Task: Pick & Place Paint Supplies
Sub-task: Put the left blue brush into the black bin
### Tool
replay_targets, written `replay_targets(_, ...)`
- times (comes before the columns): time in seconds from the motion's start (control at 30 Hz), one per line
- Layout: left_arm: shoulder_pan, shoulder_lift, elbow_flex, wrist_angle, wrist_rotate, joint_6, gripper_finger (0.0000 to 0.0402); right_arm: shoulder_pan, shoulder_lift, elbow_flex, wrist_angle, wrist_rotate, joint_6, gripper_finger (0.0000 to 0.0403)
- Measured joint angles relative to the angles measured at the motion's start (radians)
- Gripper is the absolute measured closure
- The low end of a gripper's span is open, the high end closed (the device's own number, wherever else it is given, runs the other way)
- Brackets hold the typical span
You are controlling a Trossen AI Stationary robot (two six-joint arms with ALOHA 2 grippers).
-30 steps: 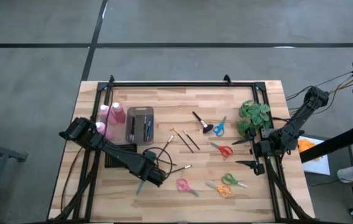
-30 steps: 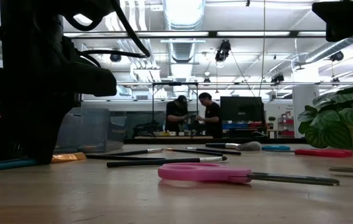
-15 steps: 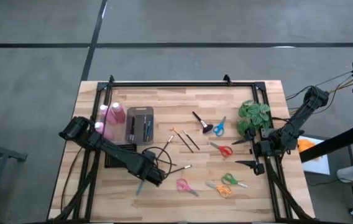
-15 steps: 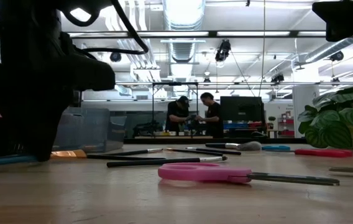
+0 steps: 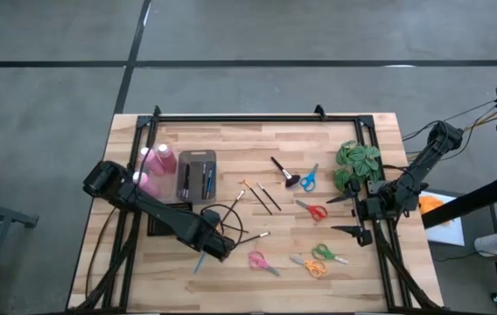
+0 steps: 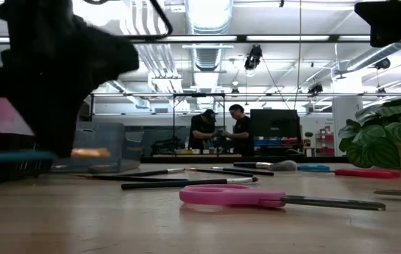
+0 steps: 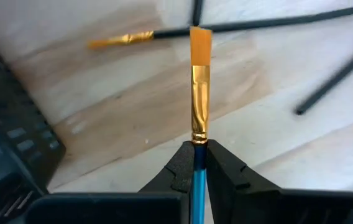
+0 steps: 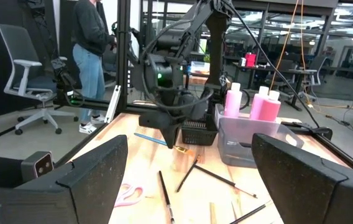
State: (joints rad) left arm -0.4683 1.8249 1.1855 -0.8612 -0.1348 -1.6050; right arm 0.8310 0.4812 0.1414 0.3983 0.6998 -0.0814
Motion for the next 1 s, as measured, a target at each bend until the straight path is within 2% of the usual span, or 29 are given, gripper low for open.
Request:
replay_targets(0.33,0.018,-0.127,0.019,-0.047,-0.216,0.056,0.0379,0.0,0.0,0.0,-0.001,0.0,0.002,0.0062)
replay_targets(0.67,0.122,-0.31,0.019,-0.21,-0.404,0.054,0.0379,0.0,0.0,0.0,-0.001,0.0,0.001,0.0062)
replay_targets(0.87,0.244,-0.39,0.019,-0.313,-0.443,0.078,0.0379,0.0,0.0,0.0,-0.001,0.0,0.0,0.0062)
replay_targets(1.0,0.332,-0.406,0.019,-0.319,-0.445,0.173,0.0379,0.0,0.0,0.0,-0.001,0.0,0.0,0.0062)
